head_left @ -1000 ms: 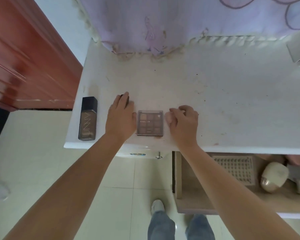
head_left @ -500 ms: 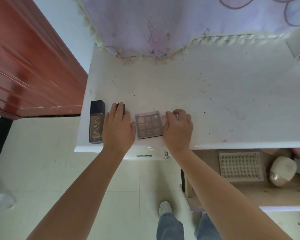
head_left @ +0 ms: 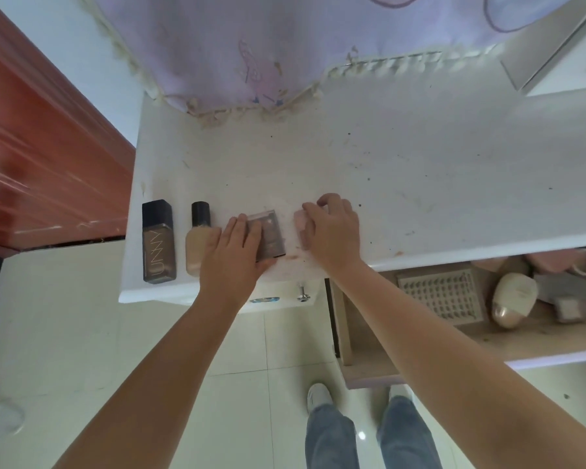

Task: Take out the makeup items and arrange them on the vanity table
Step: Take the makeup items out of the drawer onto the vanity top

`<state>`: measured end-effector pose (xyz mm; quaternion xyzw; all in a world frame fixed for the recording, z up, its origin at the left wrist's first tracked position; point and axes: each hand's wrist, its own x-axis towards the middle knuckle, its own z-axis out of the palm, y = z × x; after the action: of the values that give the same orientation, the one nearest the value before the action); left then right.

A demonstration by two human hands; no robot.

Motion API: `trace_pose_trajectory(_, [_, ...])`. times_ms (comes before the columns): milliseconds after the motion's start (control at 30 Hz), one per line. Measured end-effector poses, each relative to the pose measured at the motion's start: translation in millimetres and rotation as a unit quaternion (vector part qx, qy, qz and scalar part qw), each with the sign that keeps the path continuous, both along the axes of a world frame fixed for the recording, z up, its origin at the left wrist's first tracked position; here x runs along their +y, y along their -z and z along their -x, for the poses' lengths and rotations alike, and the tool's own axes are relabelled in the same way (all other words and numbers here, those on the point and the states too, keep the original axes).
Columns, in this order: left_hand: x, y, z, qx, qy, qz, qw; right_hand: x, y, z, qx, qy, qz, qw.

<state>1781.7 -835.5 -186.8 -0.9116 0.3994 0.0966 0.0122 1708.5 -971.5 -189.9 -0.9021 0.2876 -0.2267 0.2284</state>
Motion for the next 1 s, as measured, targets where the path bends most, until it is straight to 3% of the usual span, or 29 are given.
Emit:
trace_pose_trajectory(200, [-9,-18,11,0.019,-0.013,-0.021,1.0,-16,-1,32,0.02,-0.044,-0.059,0.997])
trace_pose_trajectory(333, [-36,-25,60,-0.025,0.086,0.13,0.987,-32,6,110,-0.019,-0.085,-0.019,0.996])
trace_pose_trajectory(400, [-53,-15,94,-0.027,0.146,0.22,0.964,-49,17,154,0.051,-0.12,-0.033,0.991])
trace_pose_trajectory(433, [-61,-9,111,0.005,0.172,0.225,0.959,-60,23,172,0.115,-0.127,-0.053,0.984])
trace_pose_trajectory(533, [-90,19,160,0.178,0.14,0.084,0.97,-99,43,212,0.361,-0.074,-0.122,0.922])
trace_pose_trajectory(633, [-120,52,189,0.31,-0.016,-0.026,0.95,-135,54,233,0.455,0.016,-0.086,0.886])
trace_pose_trajectory(733, [-153,74,201,0.281,-0.033,-0.039,0.958,-159,62,243,0.471,0.114,-0.077,0.871])
trace_pose_trajectory(833, [-181,91,208,0.209,0.005,-0.066,0.976,-176,71,245,0.43,0.215,-0.213,0.851])
trace_pose_trajectory(1000, [-204,100,210,0.183,-0.006,-0.113,0.977,-185,91,248,0.39,0.239,-0.28,0.844])
